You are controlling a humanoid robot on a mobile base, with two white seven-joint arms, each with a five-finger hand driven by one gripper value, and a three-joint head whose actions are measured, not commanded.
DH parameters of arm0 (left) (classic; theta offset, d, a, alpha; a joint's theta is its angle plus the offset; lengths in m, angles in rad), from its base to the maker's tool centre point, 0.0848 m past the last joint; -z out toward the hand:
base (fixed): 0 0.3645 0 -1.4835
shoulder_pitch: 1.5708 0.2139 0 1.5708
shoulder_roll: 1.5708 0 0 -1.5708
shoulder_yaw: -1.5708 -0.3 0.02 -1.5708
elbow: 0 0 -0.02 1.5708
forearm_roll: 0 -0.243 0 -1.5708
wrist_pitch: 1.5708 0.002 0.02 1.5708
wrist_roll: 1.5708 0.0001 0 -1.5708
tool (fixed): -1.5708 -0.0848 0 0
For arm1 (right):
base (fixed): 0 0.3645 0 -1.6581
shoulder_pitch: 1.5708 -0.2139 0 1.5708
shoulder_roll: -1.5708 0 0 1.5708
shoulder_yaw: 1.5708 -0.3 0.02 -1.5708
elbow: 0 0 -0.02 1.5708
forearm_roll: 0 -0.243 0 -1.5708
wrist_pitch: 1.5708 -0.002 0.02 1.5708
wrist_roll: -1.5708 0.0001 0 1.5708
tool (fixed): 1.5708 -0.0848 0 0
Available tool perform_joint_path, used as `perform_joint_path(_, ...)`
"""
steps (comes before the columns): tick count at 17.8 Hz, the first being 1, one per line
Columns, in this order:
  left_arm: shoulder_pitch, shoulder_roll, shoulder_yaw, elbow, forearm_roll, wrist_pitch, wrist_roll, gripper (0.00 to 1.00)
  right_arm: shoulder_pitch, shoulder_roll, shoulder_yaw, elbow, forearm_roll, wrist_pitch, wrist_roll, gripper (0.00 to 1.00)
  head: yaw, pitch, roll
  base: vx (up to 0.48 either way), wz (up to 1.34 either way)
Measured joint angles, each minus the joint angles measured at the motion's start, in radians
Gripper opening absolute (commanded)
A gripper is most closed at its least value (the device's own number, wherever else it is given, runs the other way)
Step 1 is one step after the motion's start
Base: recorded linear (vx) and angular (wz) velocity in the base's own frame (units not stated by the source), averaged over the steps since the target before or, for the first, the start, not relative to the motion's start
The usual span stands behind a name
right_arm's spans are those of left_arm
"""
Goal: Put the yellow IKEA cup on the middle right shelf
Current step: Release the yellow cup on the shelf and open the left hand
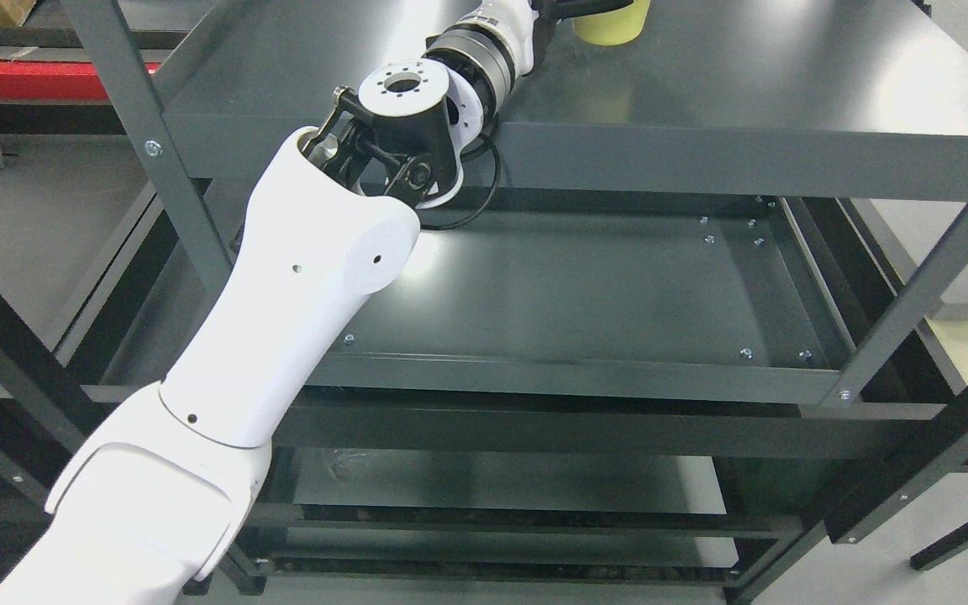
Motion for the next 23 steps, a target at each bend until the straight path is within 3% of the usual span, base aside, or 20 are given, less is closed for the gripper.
perform_joint_path(3,0.000,0.000,-0.003,0.018,-0.004,0.000,-0.014,0.98,0.000,0.000,0.000,0.000,0.000,0.000,0.000,0.99,0.0000,0.000,0.000,0.000,0.00)
perform_joint_path(18,0.001,0.000,0.062,-0.059,-0.211,0.012,-0.024,0.99,0.000,0.000,0.000,0.000,0.000,0.000,0.000,0.99,0.0000,0.000,0.000,0.000,0.00)
perform_joint_path(23,-0.002,0.000,0.103,-0.124,-0.240,0.009,-0.163,0.97,0.000,0.000,0.000,0.000,0.000,0.000,0.000,0.99,0.0000,0.000,0.000,0.000,0.00)
